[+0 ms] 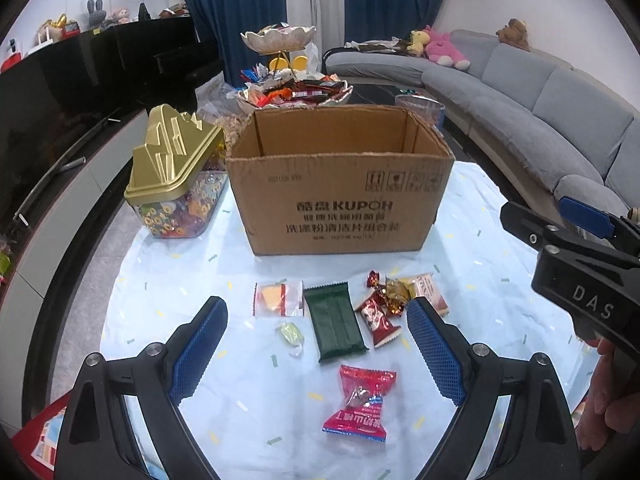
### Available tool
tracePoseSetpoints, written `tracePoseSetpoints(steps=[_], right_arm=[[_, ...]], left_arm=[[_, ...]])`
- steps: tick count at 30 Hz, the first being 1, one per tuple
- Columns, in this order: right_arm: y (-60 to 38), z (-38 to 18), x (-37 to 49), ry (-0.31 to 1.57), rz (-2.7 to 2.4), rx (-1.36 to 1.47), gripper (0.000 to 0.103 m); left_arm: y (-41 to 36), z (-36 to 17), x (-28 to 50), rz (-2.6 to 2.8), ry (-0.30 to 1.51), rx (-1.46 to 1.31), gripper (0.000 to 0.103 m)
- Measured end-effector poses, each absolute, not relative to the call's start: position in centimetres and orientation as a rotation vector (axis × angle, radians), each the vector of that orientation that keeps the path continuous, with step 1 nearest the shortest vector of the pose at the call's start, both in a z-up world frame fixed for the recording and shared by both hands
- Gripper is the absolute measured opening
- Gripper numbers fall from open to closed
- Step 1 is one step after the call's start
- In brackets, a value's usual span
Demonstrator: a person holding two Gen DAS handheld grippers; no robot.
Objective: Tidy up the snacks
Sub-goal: 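Withdraw both open grippers from the box back toward the loose snacks, then grasp DENMAS cheese ball packet with right gripper while left gripper grasps red candy bag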
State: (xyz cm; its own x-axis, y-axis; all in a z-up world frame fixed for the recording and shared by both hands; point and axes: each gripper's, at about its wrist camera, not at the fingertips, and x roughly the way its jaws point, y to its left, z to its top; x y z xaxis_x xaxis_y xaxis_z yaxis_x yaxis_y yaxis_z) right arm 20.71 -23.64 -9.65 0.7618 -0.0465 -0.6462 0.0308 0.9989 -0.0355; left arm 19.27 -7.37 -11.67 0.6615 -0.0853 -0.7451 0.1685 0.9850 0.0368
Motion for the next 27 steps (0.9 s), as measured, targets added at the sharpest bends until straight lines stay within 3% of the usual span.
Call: tracePoseSetpoints(steps=[13, 27], right_arm=[[-24.2, -12.9, 20.5, 0.782, -0.013, -0.029, 0.077], [-24.8, -17.1, 24.6, 1.061, 0.036, 0.016, 0.077]], left_arm=[[-9.1, -15.4, 18.2, -0.182, 0.945, 0.128, 0.091], [-10.4, -19.0, 19.5, -0.174, 1.152, 0.12, 0.085]])
